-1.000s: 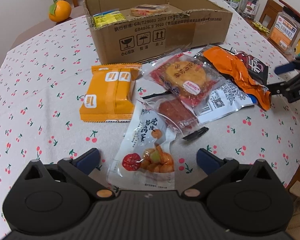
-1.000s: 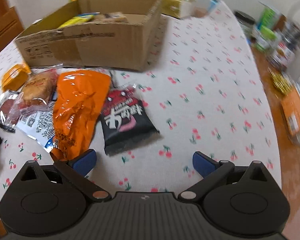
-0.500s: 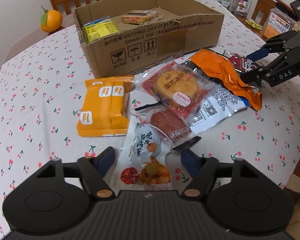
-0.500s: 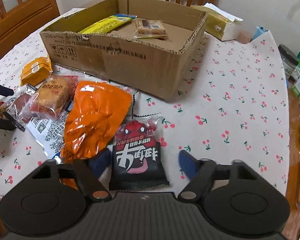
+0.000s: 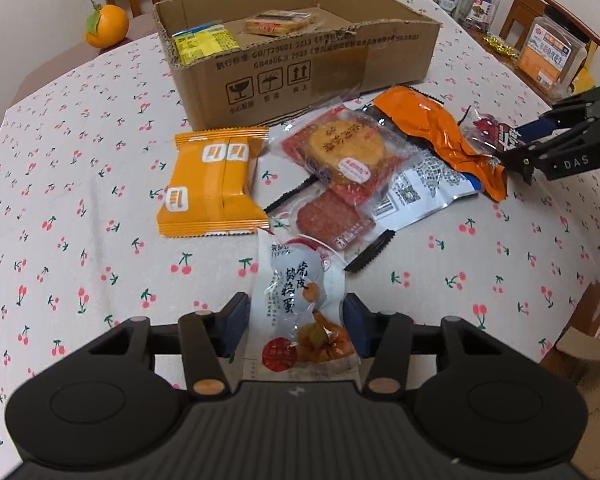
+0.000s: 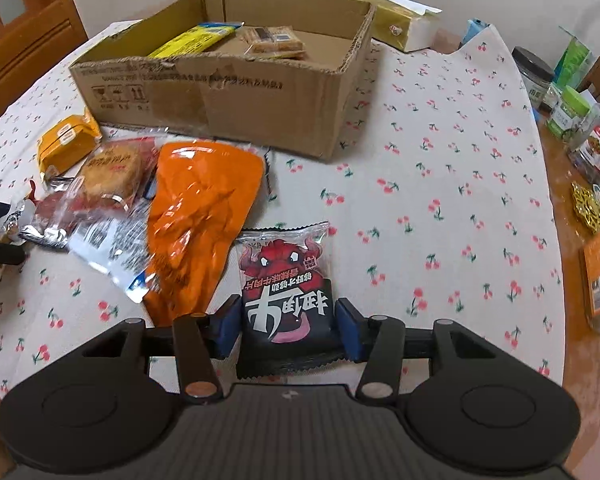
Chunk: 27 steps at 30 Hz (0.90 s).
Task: Organize snacks
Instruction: 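Carry both packs over the box and release them inside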
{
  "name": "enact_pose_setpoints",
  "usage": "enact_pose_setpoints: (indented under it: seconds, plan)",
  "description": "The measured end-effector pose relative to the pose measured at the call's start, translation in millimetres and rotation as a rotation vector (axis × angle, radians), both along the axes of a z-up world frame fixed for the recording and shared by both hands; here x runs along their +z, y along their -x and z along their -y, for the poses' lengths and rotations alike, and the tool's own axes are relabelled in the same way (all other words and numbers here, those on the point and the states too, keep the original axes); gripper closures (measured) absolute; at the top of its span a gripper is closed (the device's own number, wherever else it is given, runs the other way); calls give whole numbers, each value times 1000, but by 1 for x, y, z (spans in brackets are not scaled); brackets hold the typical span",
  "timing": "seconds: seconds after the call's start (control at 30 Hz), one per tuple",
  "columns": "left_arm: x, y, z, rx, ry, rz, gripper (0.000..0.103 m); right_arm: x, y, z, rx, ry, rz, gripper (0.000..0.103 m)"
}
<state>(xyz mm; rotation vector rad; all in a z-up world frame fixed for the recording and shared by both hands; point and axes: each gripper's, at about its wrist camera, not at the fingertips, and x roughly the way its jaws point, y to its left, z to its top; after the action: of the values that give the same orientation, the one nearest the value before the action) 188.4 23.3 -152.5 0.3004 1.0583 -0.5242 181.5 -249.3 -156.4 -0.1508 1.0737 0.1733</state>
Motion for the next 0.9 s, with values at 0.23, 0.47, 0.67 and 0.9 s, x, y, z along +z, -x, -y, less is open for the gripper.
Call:
enact_pose_setpoints:
  seconds: [0.23, 0.47, 0.67, 0.9]
  plan:
    - [-1, -1, 4, -16, -6, 15, 49, -2, -8, -4, 15, -1, 20, 42]
    - [1, -1, -1, 0, 27, -5, 55, -1, -10, -5, -1, 9, 17, 52]
    - [6, 2, -6, 11, 33, -27, 57, 13, -5, -4, -43, 13, 20, 52]
    - [24, 7, -15, 36, 41, -32, 57, 49, -4, -5, -39, 23, 63, 52]
